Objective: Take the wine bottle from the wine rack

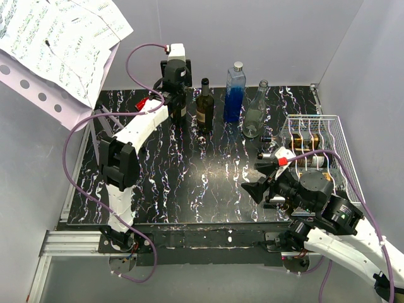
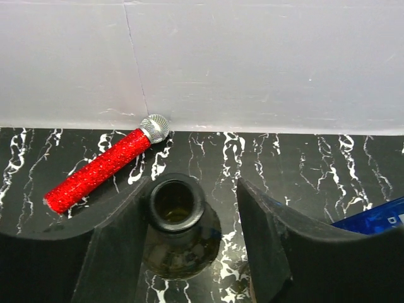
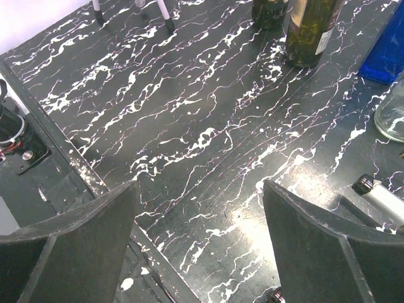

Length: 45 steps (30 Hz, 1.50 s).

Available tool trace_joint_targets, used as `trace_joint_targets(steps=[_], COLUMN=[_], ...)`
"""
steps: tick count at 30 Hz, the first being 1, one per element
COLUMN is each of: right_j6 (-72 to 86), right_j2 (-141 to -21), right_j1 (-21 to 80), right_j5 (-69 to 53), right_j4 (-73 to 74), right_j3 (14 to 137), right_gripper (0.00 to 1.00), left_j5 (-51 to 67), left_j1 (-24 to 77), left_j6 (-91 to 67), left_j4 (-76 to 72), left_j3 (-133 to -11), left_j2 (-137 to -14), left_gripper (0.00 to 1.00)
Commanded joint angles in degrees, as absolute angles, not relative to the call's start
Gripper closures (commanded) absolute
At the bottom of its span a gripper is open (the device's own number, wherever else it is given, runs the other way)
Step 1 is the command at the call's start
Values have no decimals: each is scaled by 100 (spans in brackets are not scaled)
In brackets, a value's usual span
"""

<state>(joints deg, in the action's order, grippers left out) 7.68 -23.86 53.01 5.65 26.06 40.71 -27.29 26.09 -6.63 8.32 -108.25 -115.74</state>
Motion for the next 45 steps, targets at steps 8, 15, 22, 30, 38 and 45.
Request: trace_joint_targets(steps=[8,15,22,30,38,45], right_j6=[870,923,537,-482,-1959,-3118], right_j2=[-2408,-2619,-2962,-3436,-4683,-5589], right_j1=[5326,5326,5326,5326,5204,4835], right_j5=[799,1115,1846,2013,2539,1882], right_j4=[2479,2496,2690,2452,3102,3839], right_j3=[4052,4245,4596,4948,5563,5730], right_gripper=[10,4,3,5,9,14], left_j5=[-2243,-739,298,1378,2600,2760], left_j1=[2602,2637,2707,2812,2953,2979], left_j6=[-615,-773,-896,-879,-1177,-1239], left_j4=[975,1046,1257,1520,1451,1441], left_j3=[-11232,-11040,-10688,-9600,-6974,-4793], left_j2=[-10890,-10258,-9362,-7974,-5909,-4177], left_gripper=[19,2,2,2,2,2])
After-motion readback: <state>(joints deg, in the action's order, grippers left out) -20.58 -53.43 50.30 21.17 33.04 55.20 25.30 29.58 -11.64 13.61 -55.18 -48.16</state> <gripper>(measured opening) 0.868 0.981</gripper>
